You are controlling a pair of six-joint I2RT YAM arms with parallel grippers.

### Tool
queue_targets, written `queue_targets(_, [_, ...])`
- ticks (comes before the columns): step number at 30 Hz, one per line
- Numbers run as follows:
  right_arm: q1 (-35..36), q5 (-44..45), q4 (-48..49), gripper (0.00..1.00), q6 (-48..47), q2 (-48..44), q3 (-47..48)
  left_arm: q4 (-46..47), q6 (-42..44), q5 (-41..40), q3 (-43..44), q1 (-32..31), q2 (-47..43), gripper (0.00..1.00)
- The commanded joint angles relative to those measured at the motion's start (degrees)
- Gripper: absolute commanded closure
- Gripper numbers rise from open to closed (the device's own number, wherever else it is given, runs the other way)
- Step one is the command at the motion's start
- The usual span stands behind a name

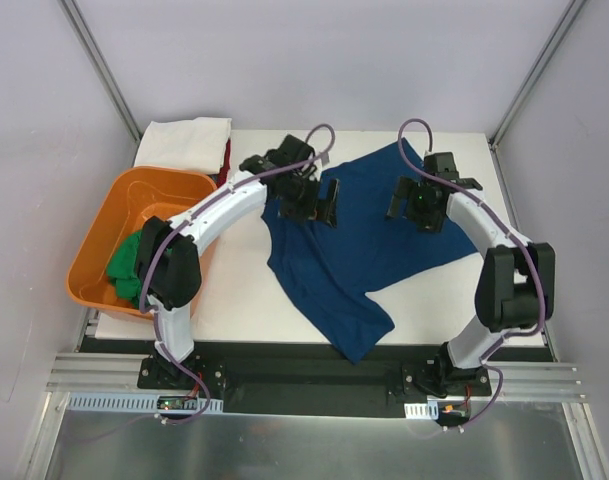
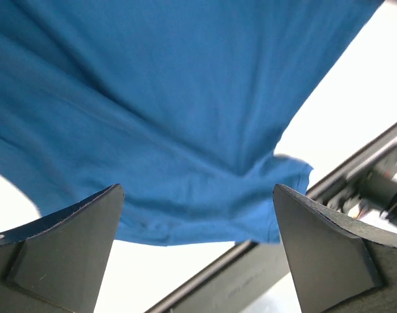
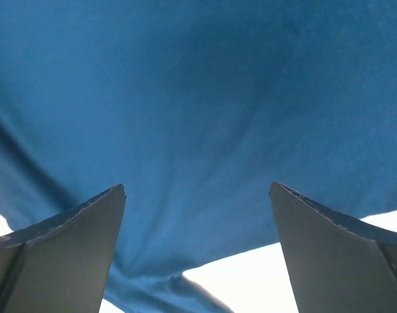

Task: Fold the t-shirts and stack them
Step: Flatten out the tshirt

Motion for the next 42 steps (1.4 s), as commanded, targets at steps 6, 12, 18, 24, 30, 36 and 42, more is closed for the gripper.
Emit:
queue_targets(6, [-1.0, -5.7, 1.7, 0.03, 1.5, 3.9, -2.9, 2.9, 0.0, -3.3, -4.2, -1.2, 4.3, 0.01])
queue_targets(12, [-0.1, -11.7, 3.9, 0.03, 3.4, -1.1, -14.3, 1.7, 2.0, -3.7, -2.7, 3.8, 9.0, 0.01])
queue_targets(18, [7.9, -13.9, 5.2, 0.03, 5.5, -8.7, -21.8, 0.5, 4.1, -3.8, 3.6, 10.6, 16.5, 0.01])
queue_targets(24, [20.7, -12.5, 8.4, 0.03, 14.2, -13.2, -25.0, -3.3, 5.5, -2.7, 20.0, 13.8, 29.2, 0.01])
queue_targets(30, [28.5, -8.8, 7.1, 0.03, 14.2, -15.7, -18.6, -3.7, 2.3, 5.9, 39.3, 13.8, 38.9, 0.01])
queue_targets(36, [27.3, 8.5, -3.3, 0.03, 8.3, -20.1, -12.1, -3.4, 3.5, 3.7, 43.1, 13.8, 34.9, 0.01])
queue_targets(42, [13.3, 10.9, -5.6, 0.03, 3.6, -20.2, -11.8, -3.3, 2.8, 3.3, 28.7, 12.6, 19.6, 0.01])
